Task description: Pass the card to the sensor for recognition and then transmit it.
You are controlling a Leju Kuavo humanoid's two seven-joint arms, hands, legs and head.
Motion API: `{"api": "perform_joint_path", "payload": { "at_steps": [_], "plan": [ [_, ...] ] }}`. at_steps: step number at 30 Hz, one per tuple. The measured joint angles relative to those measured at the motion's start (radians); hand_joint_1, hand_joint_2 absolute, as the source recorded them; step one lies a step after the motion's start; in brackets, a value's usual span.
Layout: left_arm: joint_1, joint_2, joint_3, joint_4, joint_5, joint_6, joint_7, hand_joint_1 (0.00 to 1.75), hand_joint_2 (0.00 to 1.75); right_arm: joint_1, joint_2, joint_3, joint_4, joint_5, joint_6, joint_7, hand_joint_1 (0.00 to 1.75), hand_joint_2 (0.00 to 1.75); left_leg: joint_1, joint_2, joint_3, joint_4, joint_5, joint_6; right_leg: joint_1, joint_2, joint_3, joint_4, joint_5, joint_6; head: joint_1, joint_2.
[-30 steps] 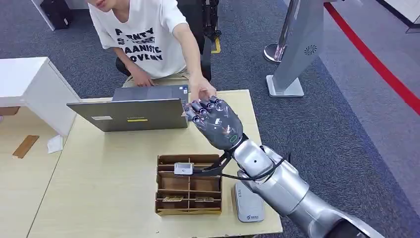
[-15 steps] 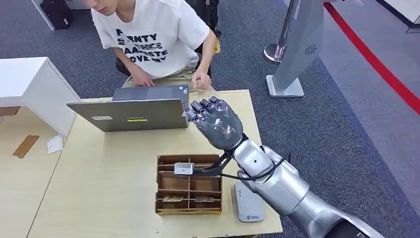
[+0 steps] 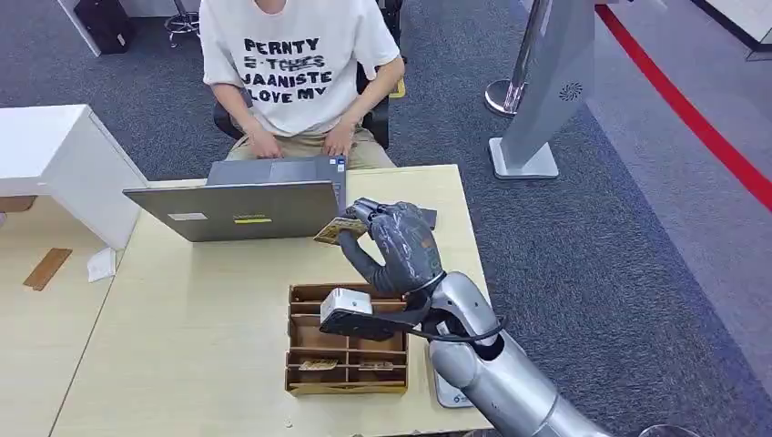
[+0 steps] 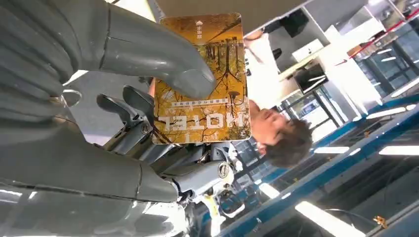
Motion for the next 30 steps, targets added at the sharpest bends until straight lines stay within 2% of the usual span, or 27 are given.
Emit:
{"api": "perform_joint_path", "payload": {
  "at_steps": [12,14,19,22,26,30],
  "plan": [
    [0.0,0.0,0.0,0.0,0.001,0.0,-0.001,0.0,0.0,0.016,0.008,-0.019,-0.029,-0.019,0.007,-0.003,1.75,1.75,0.0,0.0,0.0,0.0,0.0,0.0,0.0,0.0,0.0,0.0,0.0,0.0,0.0,0.0],
    [0.001,0.0,0.0,0.0,0.013,0.002,-0.006,0.0,0.0,0.027,0.016,-0.029,-0.035,-0.134,0.061,-0.018,1.75,1.75,0.0,0.0,0.0,0.0,0.0,0.0,0.0,0.0,0.0,0.0,0.0,0.0,0.0,0.0],
    [0.008,0.0,0.002,0.0,0.058,0.016,-0.029,0.0,0.0,0.101,0.042,-0.093,-0.085,-0.657,0.251,-0.006,1.75,1.75,0.0,0.0,0.0,0.0,0.0,0.0,0.0,0.0,0.0,0.0,0.0,0.0,0.0,0.0],
    [0.013,0.0,0.006,0.0,0.077,0.022,-0.037,0.0,0.0,0.153,0.042,-0.131,-0.106,-0.877,0.316,0.008,1.75,1.75,0.0,0.0,0.0,0.0,0.0,0.0,0.0,0.0,0.0,0.0,0.0,0.0,0.0,0.0],
    [0.017,0.0,0.018,0.0,0.105,0.03,-0.047,0.0,0.0,0.234,0.032,-0.184,-0.144,-1.027,0.356,0.011,1.75,1.75,0.0,0.0,0.001,0.0,0.0,0.0,0.0,0.0,0.0,-0.001,-0.001,0.001,0.0,0.0],
    [0.029,0.002,0.042,0.0,0.151,0.031,-0.069,0.0,0.0,0.439,-0.062,-0.283,-0.211,-1.062,0.452,-0.036,1.75,1.75,0.0,-0.005,0.0,0.0,-0.002,0.003,0.0,-0.006,0.002,-0.003,-0.003,0.003,0.0,0.0]
  ]
}}
